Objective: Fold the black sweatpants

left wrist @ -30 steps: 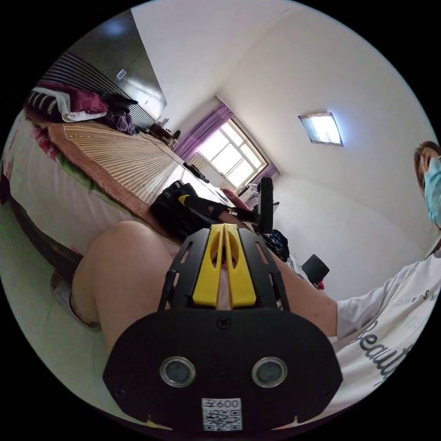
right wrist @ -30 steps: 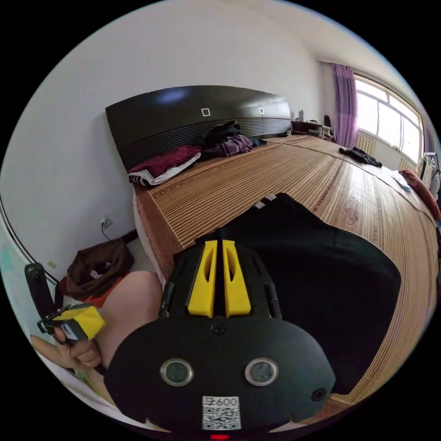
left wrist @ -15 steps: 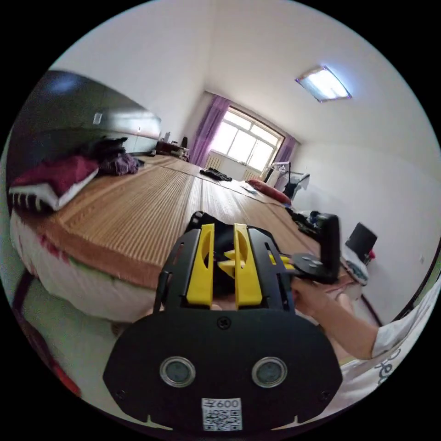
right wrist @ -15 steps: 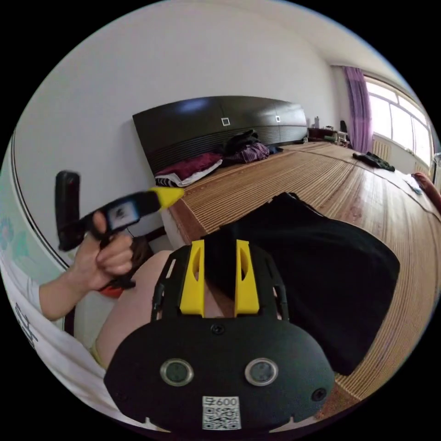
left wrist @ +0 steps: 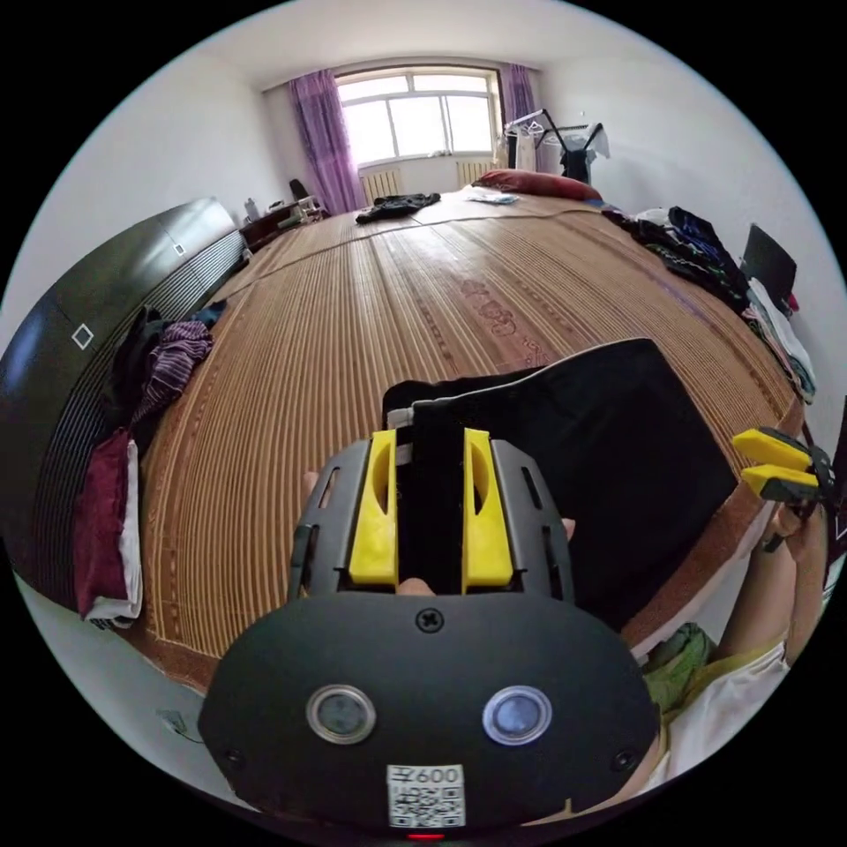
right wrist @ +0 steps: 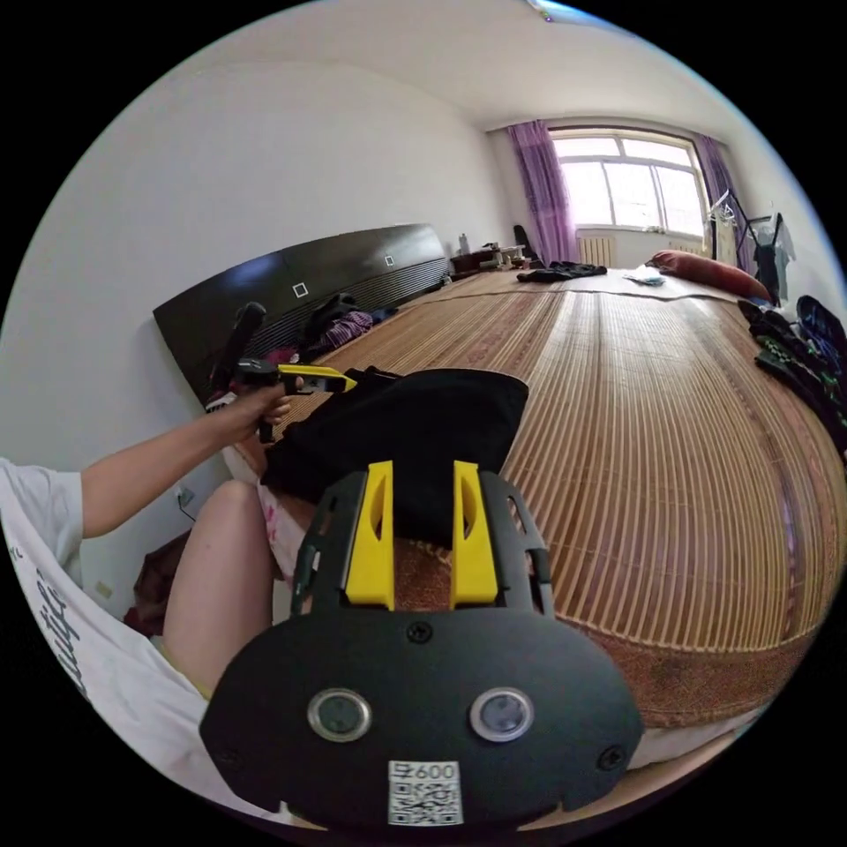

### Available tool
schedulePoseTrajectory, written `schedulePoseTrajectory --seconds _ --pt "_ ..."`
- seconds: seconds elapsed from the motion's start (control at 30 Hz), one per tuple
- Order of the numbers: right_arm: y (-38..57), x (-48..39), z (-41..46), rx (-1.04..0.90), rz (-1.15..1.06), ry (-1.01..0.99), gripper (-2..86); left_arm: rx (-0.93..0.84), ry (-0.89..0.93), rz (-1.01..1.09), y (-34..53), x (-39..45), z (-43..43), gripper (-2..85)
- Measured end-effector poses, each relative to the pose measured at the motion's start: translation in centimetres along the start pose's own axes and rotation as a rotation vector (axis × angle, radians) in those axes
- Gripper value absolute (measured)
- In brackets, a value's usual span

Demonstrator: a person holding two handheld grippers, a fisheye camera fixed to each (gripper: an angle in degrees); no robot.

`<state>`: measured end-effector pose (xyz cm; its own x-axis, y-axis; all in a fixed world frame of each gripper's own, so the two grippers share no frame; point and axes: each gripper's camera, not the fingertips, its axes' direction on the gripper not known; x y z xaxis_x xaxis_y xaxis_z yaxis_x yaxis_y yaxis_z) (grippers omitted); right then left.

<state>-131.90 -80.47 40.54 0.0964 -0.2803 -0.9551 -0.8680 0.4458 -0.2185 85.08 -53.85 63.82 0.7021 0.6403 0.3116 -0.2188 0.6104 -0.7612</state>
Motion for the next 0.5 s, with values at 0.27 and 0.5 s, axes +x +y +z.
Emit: schedulePoseTrajectory --seconds 0.27,0.5 --pt "-0.1 -2.2 3.9 -0.055 -0.093 0.113 8.2 0.093 -0.098 0.081 0.7 3.4 4.6 9.5" --pt "0.9 -0.3 2.3 0.055 -0.034 0.065 8.1 0.023 -0.027 -0.005 -0.1 0.5 9.3 8.3"
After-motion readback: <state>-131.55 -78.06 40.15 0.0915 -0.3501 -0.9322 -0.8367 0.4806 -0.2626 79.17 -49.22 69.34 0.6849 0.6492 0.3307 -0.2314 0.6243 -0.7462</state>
